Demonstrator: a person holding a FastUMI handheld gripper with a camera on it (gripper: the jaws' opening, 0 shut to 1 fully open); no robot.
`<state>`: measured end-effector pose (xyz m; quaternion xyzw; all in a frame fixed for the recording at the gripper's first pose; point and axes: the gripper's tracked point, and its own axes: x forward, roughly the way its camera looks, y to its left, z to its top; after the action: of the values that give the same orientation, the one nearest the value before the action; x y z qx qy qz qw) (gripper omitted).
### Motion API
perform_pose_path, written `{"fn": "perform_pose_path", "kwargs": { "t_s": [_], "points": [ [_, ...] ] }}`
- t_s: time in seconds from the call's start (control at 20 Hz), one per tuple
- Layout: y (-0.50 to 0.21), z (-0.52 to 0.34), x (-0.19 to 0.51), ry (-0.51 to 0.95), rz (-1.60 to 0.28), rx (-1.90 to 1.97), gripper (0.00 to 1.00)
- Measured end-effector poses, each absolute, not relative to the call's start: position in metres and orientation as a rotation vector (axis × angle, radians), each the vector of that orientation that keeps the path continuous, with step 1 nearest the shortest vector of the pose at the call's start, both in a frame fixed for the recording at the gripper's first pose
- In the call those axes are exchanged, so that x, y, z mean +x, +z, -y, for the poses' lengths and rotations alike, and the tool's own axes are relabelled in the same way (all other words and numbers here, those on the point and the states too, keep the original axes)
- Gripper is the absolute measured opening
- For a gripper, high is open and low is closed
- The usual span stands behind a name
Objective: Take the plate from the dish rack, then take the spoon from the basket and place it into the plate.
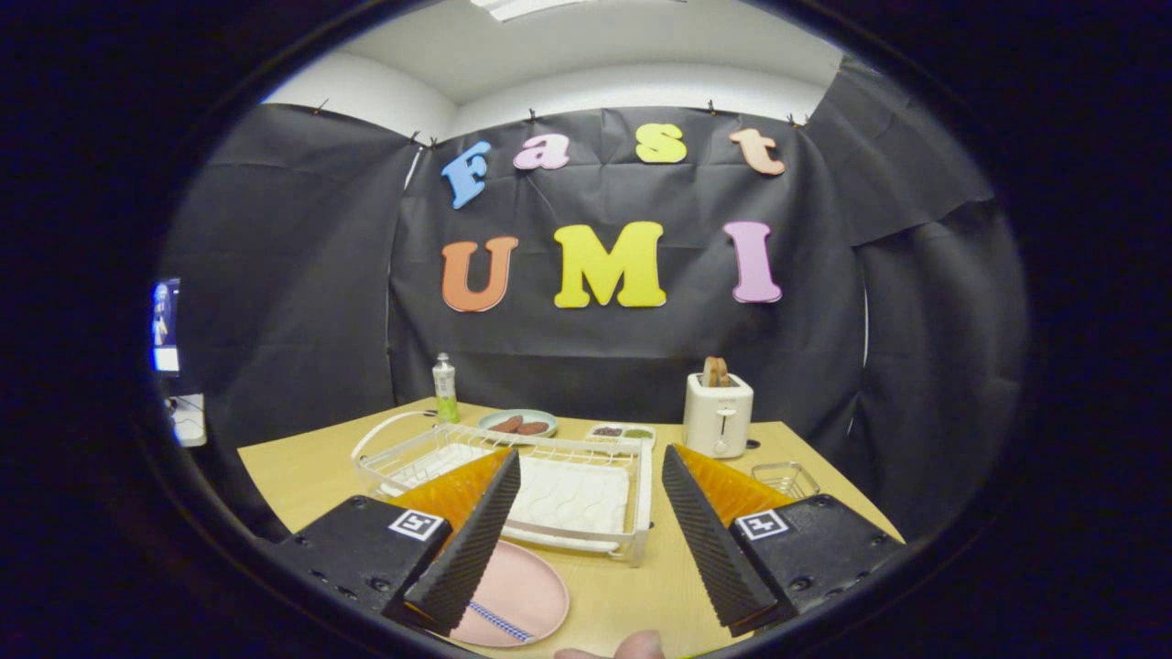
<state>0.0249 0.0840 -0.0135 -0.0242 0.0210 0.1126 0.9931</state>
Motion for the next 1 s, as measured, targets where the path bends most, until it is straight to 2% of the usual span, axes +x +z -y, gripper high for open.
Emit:
{"fn": "perform_pose_path", "kwargs": {
  "t_s": [0.35,1.0],
  "points": [
    [-0.016,-0.074,0.011,0.163,0.007,-0.067,1.0],
    [-0.01,-0.074,0.005,0.16,0.031,-0.064,1.0]
  ]
}}
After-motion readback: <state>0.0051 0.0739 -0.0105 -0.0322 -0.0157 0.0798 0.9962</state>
